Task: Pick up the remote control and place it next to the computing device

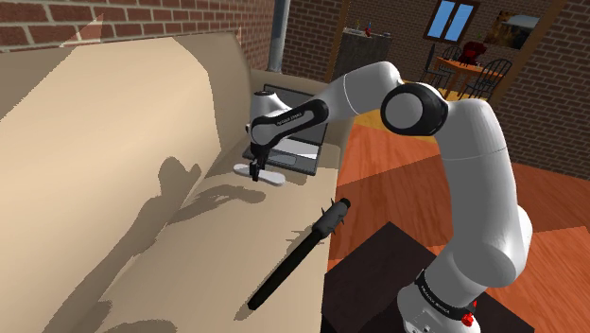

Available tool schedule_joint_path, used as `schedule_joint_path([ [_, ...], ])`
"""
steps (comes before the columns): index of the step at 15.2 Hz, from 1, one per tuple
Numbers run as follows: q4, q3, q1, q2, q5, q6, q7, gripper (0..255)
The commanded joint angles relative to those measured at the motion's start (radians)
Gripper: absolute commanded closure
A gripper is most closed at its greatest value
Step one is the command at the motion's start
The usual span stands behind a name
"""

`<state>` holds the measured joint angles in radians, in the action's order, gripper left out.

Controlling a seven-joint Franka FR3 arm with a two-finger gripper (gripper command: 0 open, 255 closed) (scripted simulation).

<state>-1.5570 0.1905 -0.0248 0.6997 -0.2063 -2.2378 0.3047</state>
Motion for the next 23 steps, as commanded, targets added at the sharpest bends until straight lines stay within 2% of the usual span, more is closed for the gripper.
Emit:
schedule_joint_path([
  [1, 0.003, -0.001, -0.001, 0.007, -0.001, -0.006, -0.001, 255],
  [7, 0.003, -0.001, -0.001, 0.008, -0.001, -0.006, -0.001, 255],
  [8, 0.002, -0.001, -0.001, 0.007, -0.001, -0.006, -0.001, 0],
  [13, 0.003, -0.001, -0.001, 0.007, -0.001, -0.006, -0.001, 0],
  [17, 0.017, 0.012, 0.004, -0.064, 0.015, 0.080, 0.009, 0],
  [23, 0.017, 0.012, 0.004, -0.064, 0.015, 0.080, 0.009, 0],
])
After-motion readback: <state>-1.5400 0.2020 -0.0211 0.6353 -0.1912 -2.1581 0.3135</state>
